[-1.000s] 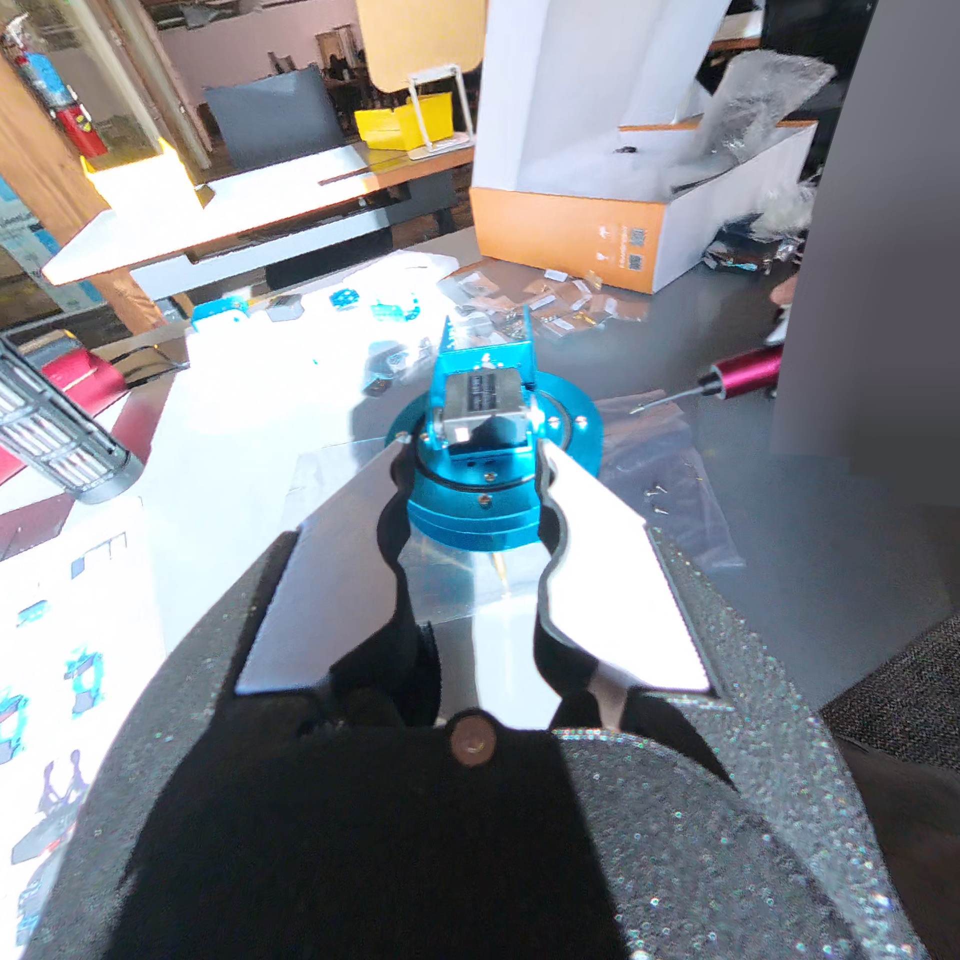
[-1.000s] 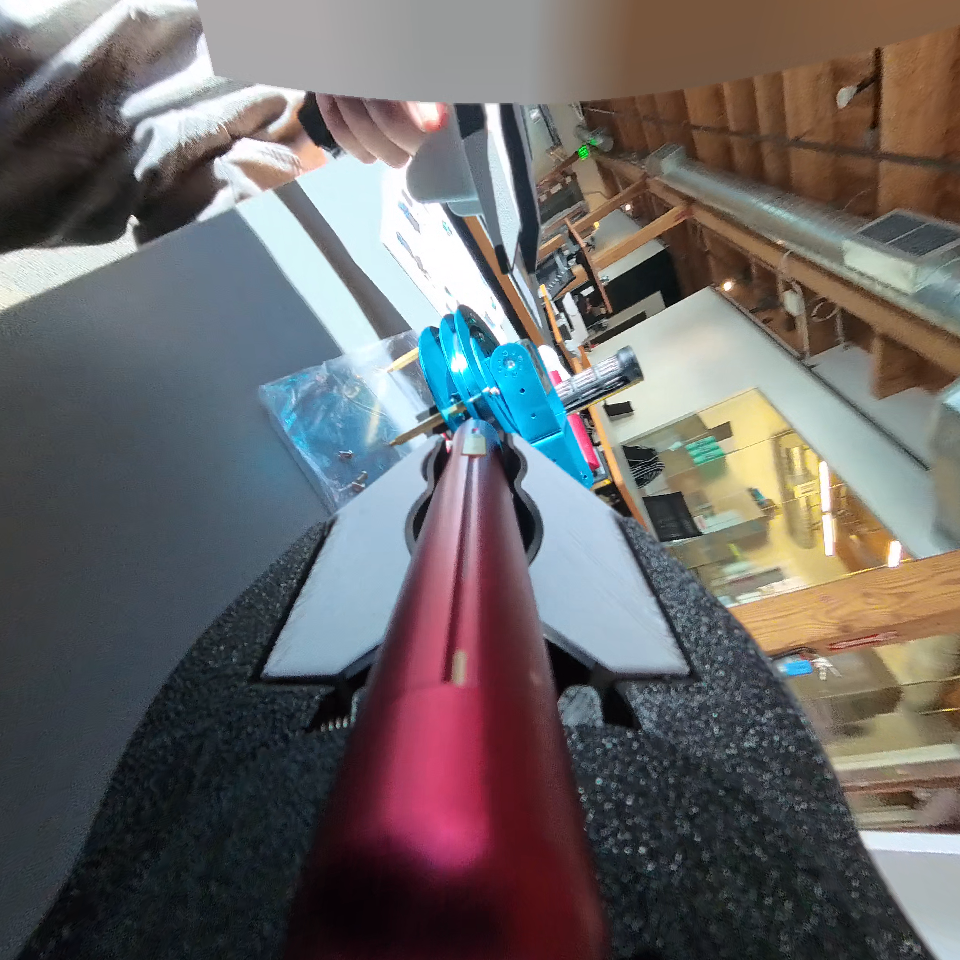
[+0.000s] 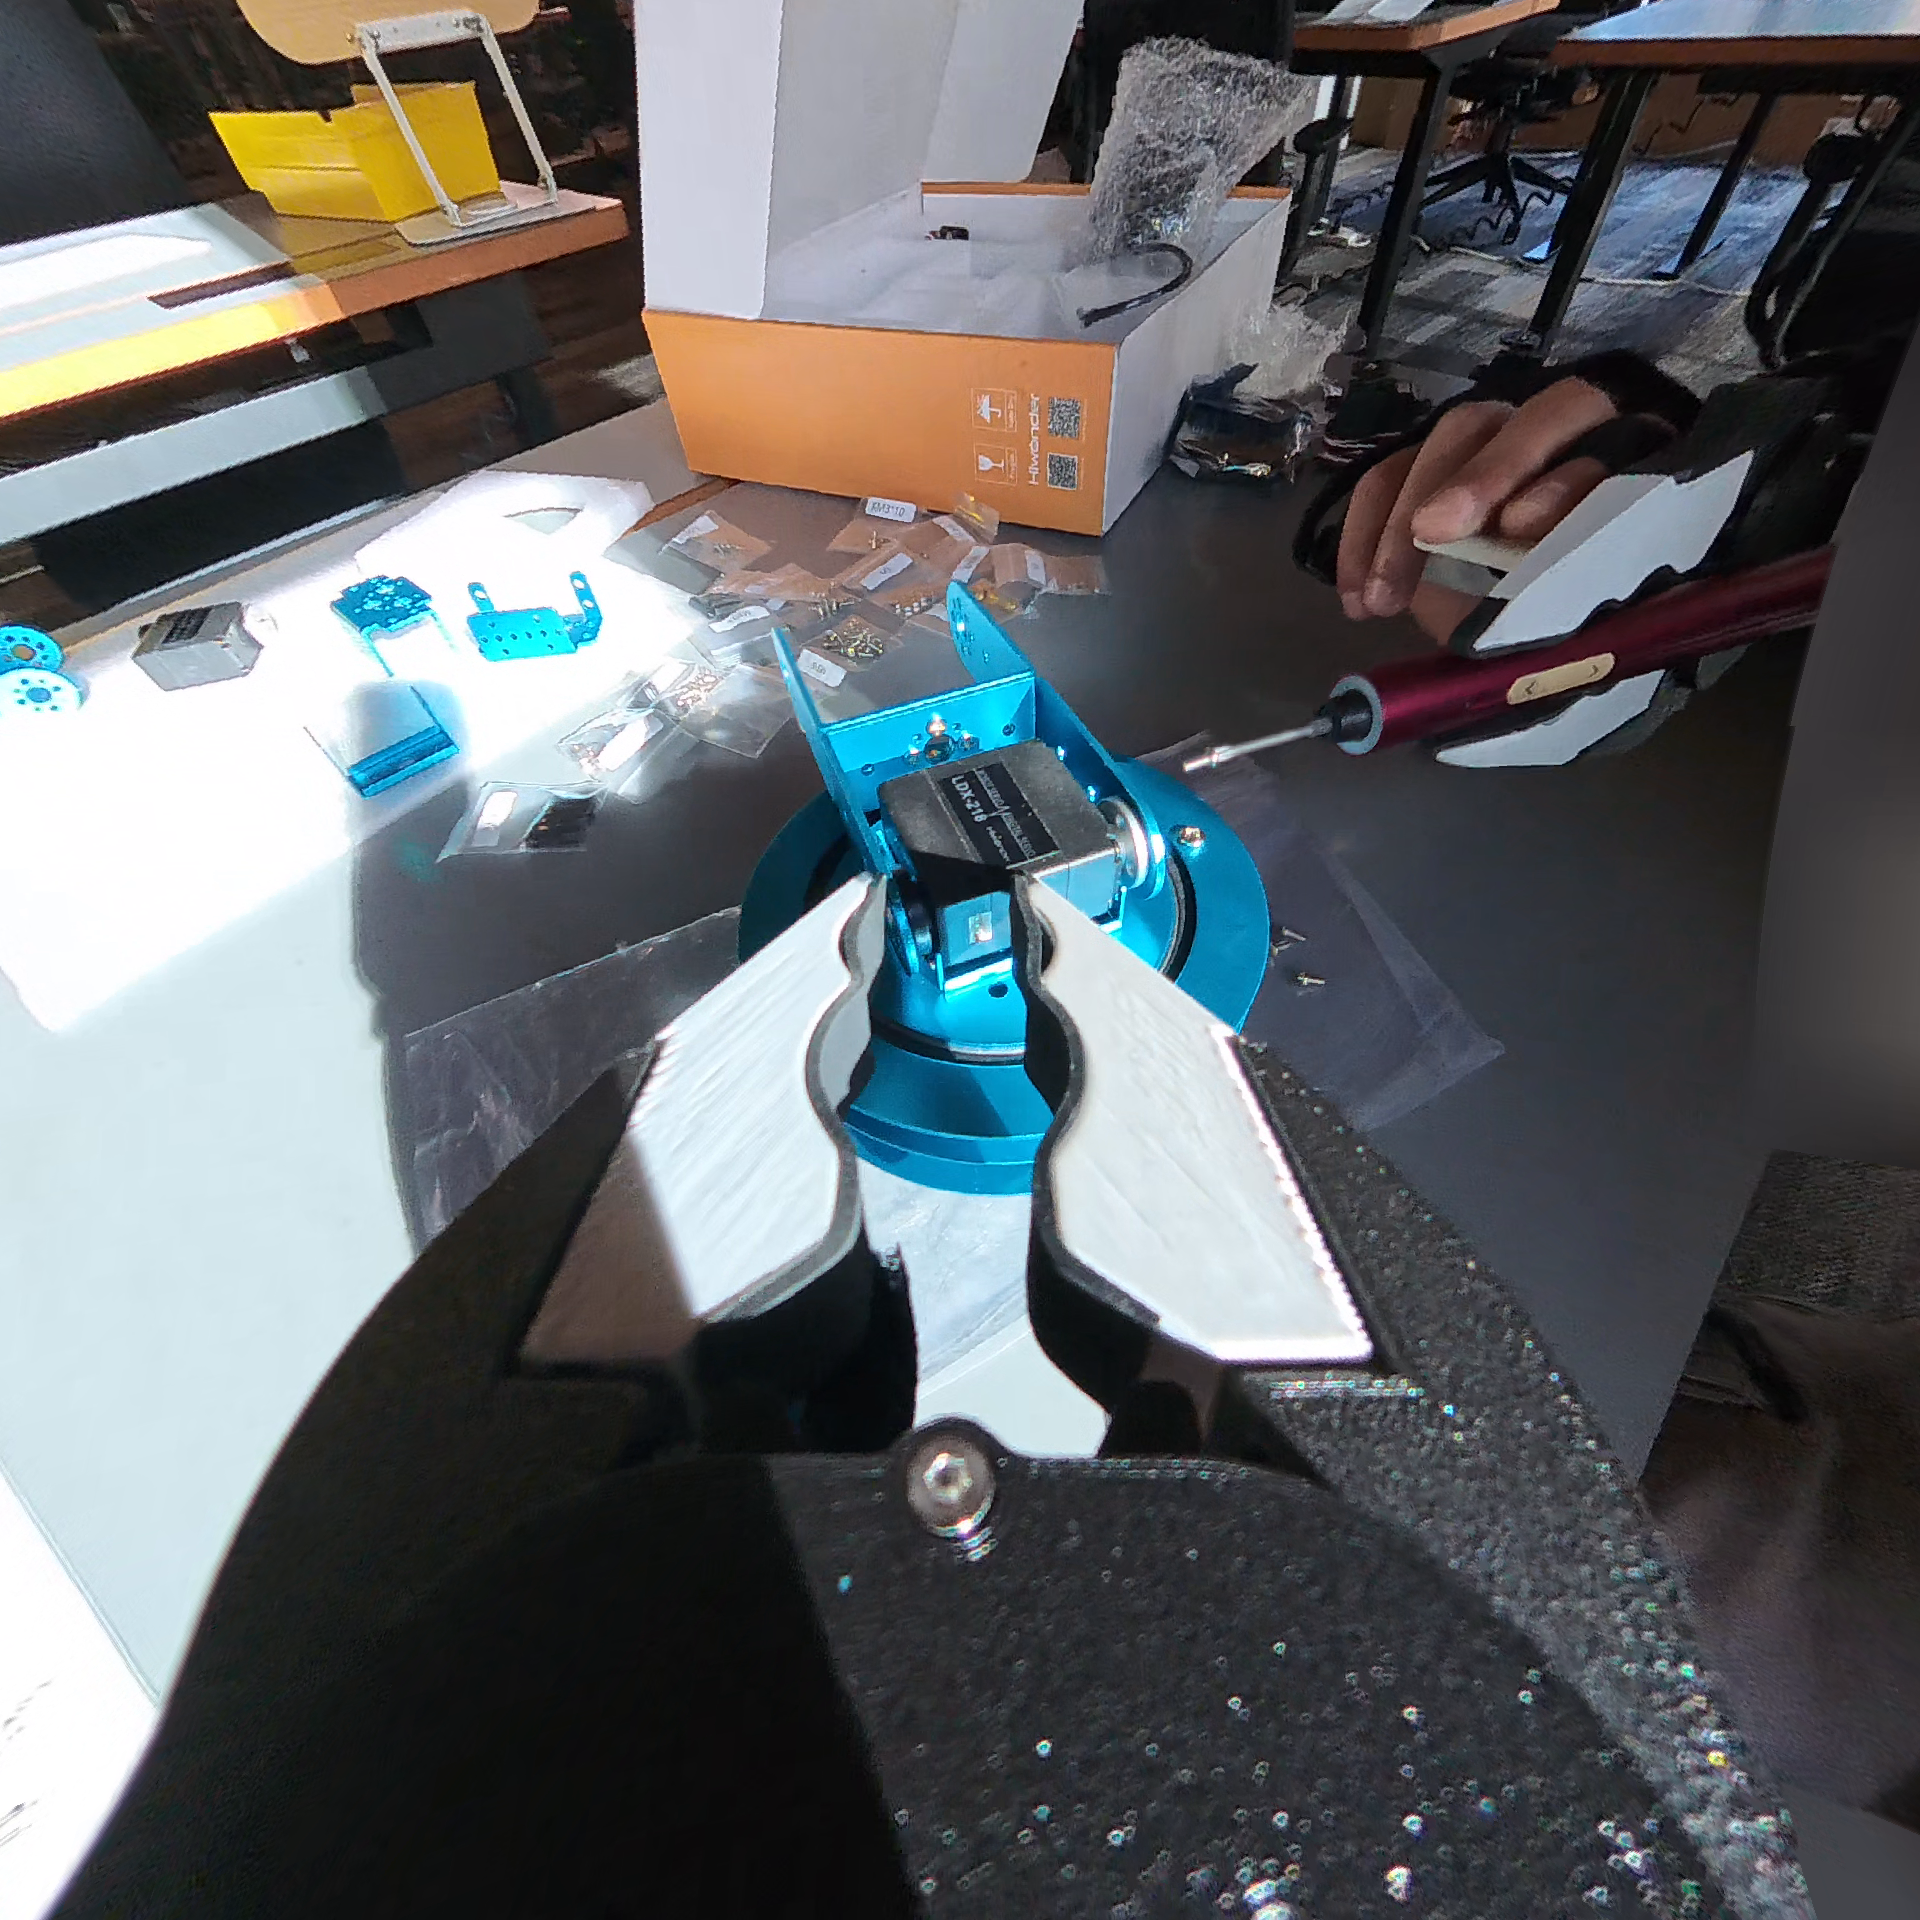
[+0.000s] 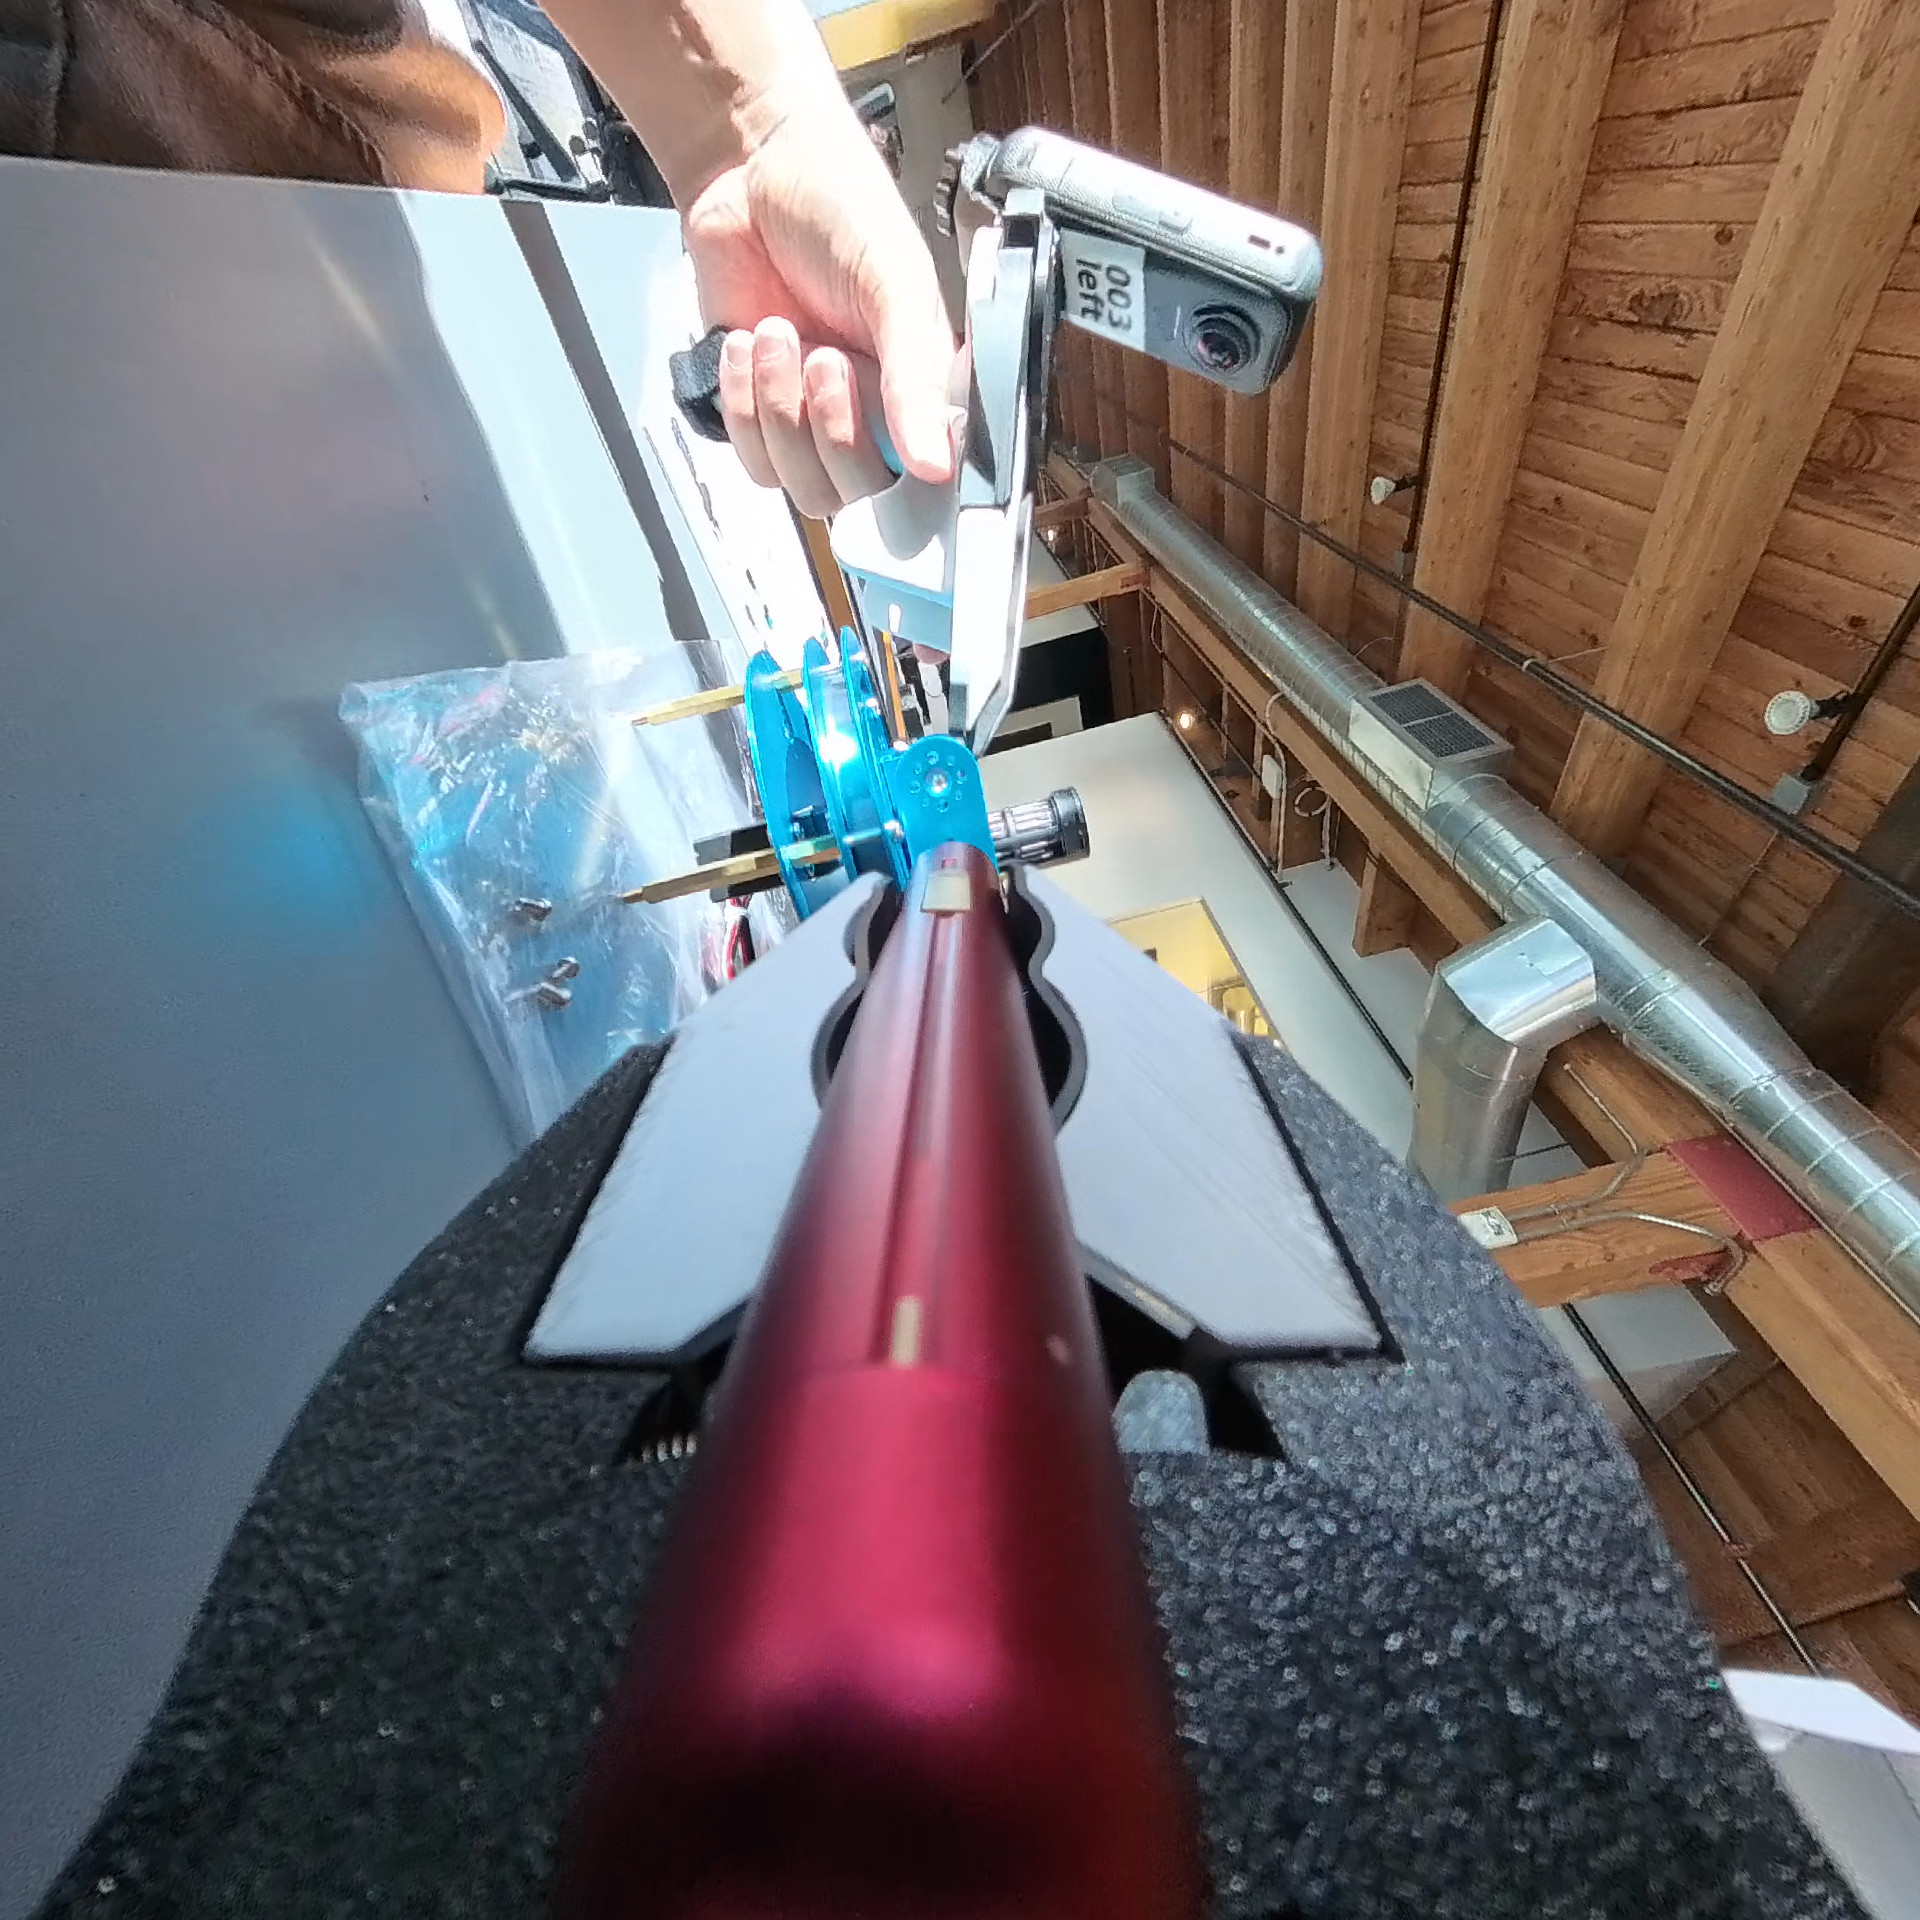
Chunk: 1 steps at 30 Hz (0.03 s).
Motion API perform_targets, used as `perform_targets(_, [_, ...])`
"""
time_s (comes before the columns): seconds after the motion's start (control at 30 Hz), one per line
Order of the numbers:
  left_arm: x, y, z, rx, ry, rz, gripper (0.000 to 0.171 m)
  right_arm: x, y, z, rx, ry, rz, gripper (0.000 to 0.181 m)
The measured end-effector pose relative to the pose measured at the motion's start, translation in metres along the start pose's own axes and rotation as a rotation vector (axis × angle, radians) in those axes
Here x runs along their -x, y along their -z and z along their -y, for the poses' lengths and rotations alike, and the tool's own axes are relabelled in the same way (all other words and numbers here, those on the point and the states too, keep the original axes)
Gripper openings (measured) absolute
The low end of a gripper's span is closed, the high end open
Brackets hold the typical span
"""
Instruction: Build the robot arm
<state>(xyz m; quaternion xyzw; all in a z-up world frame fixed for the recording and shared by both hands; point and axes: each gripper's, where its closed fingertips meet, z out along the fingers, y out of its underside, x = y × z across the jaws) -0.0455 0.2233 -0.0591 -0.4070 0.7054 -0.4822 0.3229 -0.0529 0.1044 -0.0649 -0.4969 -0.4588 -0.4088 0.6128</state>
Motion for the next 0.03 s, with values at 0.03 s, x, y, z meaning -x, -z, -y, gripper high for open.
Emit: perform_targets(0.03, [0.0,0.0003,-0.0002,0.003,-0.007,0.005,0.023,0.0005,-0.0021,0.0006,-0.004,0.0,0.003,0.02])
